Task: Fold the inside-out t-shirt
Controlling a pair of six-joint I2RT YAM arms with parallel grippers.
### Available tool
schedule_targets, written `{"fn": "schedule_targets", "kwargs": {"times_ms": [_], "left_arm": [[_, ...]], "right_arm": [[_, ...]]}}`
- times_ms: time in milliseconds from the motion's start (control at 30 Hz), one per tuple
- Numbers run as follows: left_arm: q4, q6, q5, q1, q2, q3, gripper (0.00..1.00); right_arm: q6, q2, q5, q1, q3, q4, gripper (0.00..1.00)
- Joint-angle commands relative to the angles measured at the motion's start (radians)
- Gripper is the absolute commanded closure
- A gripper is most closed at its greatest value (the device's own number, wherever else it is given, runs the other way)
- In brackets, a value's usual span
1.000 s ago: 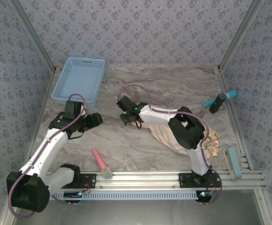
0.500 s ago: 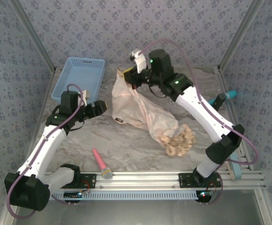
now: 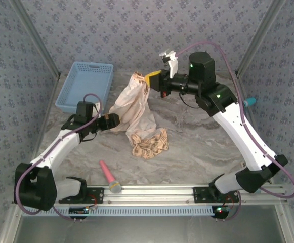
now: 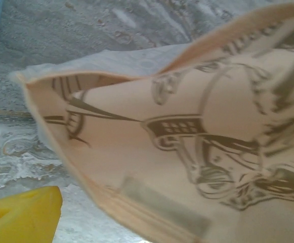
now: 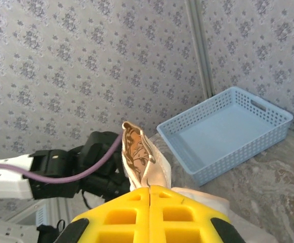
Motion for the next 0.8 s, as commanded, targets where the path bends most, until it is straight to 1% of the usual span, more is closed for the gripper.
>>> {"fn": "schedule_targets", "kwargs": {"times_ms": [0, 33, 100, 133, 167, 200, 300, 333, 367, 400, 433, 567, 633, 667, 733, 767], "left_arm": [[0.133, 0.037, 0.048, -0.006, 0.006, 0.001, 0.07], [0.166, 0.041, 0.084, -0.013, 0.008, 0.002, 0.08], [0.214, 0.049, 0.115, -0.034, 0.020, 0.002, 0.08], [0.264, 0.042, 0.166, -0.035, 0.031, -0.004, 0.09], [0.319, 0.024, 0.228, -0.035, 0.048, -0.011, 0.13], [0.346, 0.011, 0.268, -0.035, 0.066, -0.008, 0.19], [0.312, -0.009, 0.326, -0.035, 0.122, 0.044, 0.47], [0.307, -0.004, 0.349, -0.037, 0.132, 0.054, 0.59], [0.305, 0.001, 0.367, -0.035, 0.135, 0.059, 0.75], [0.290, 0.006, 0.363, -0.035, 0.131, 0.063, 0.88], [0.265, 0.013, 0.341, -0.035, 0.118, 0.069, 0.93], [0.162, 0.054, 0.224, -0.036, 0.011, 0.074, 0.94], [0.120, 0.076, 0.156, -0.038, -0.046, 0.080, 0.95], [0.100, 0.093, 0.138, -0.038, -0.075, 0.084, 0.97], [0.057, 0.123, 0.114, -0.044, -0.117, 0.108, 0.99], [0.026, 0.144, 0.100, -0.048, -0.135, 0.130, 0.99]], "right_arm": [[0.015, -0.059, -0.031, -0.001, -0.030, -0.009, 1.00], [0.018, -0.070, -0.026, -0.002, -0.045, -0.005, 1.00], [0.014, -0.081, -0.022, -0.003, -0.061, -0.011, 1.00], [0.010, -0.087, -0.021, -0.002, -0.068, -0.019, 1.00], [0.008, -0.091, -0.018, -0.004, -0.076, -0.025, 1.00], [0.005, -0.097, -0.016, -0.005, -0.083, -0.028, 1.00], [-0.003, -0.118, 0.002, -0.010, -0.116, -0.034, 1.00], [-0.006, -0.125, 0.017, -0.011, -0.133, -0.037, 1.00], [-0.010, -0.132, 0.038, -0.011, -0.150, -0.041, 1.00], [-0.014, -0.136, 0.062, -0.008, -0.166, -0.047, 1.00], [-0.020, -0.138, 0.096, -0.004, -0.187, -0.058, 1.00], [-0.023, -0.125, 0.194, 0.022, -0.283, -0.062, 1.00], [-0.016, -0.113, 0.278, 0.023, -0.327, -0.067, 1.00], [-0.013, -0.108, 0.335, 0.024, -0.344, -0.077, 1.00], [-0.013, -0.099, 0.404, 0.015, -0.352, -0.097, 1.00], [-0.022, -0.103, 0.409, 0.006, -0.348, -0.103, 1.00]]}}
